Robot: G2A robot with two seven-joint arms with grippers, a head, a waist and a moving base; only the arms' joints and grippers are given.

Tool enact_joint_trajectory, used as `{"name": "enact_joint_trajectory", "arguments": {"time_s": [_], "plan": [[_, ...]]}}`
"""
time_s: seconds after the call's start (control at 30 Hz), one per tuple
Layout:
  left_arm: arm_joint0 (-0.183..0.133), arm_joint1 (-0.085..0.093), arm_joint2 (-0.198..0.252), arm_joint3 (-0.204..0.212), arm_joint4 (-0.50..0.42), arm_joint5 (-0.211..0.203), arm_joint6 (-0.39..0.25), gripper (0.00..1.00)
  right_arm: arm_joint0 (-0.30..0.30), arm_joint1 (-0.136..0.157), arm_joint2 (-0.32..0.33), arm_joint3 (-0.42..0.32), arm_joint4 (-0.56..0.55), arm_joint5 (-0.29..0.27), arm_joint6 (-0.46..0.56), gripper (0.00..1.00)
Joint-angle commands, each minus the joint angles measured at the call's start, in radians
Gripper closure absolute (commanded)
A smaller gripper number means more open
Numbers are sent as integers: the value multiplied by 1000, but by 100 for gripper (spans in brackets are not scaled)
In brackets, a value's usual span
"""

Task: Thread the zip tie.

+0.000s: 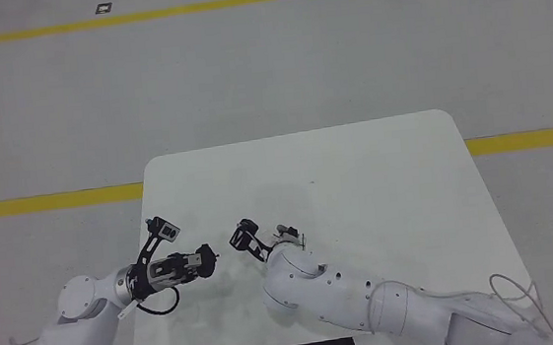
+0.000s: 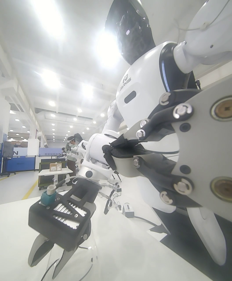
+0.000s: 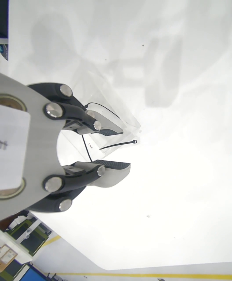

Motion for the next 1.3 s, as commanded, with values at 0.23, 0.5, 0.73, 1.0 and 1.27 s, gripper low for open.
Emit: {"name": "enact_joint_trajectory", "arguments": {"time_s": [0.23,0.5,0.73,1.0,1.27], "plan": [[0,0,0,0,0,0,0,100,3,-14,0,19,0,0,-4,83],[0,0,0,0,0,0,0,100,3,-19,3,26,0,0,-2,91],[0,0,0,0,0,0,0,100,0,-18,8,20,0,0,-6,94],[0,0,0,0,0,0,0,100,-3,-14,12,9,0,0,-7,91],[0,0,0,0,0,0,0,100,-13,-7,25,-10,0,0,-15,96]]}}
